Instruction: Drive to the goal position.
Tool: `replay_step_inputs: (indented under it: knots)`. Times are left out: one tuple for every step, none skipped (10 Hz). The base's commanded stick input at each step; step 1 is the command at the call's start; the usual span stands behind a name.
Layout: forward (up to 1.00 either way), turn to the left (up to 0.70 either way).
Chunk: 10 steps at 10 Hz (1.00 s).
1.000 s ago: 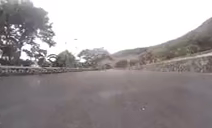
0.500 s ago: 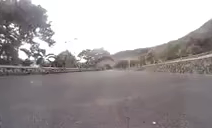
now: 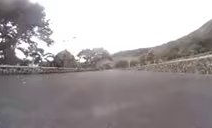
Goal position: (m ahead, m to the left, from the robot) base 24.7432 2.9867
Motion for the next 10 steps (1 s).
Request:
replay_step_inputs:
  knots:
    - [0.7, 0.0]
    - [0.7, 0.0]
    - [0.7, 0.0]
    - [0.7, 0.0]
    - [0.7, 0.0]
    - [0.7, 0.0]
    - [0.7, 0.0]
    - [0.7, 0.0]
    - [0.7, 0.0]
    - [0.7, 0.0]
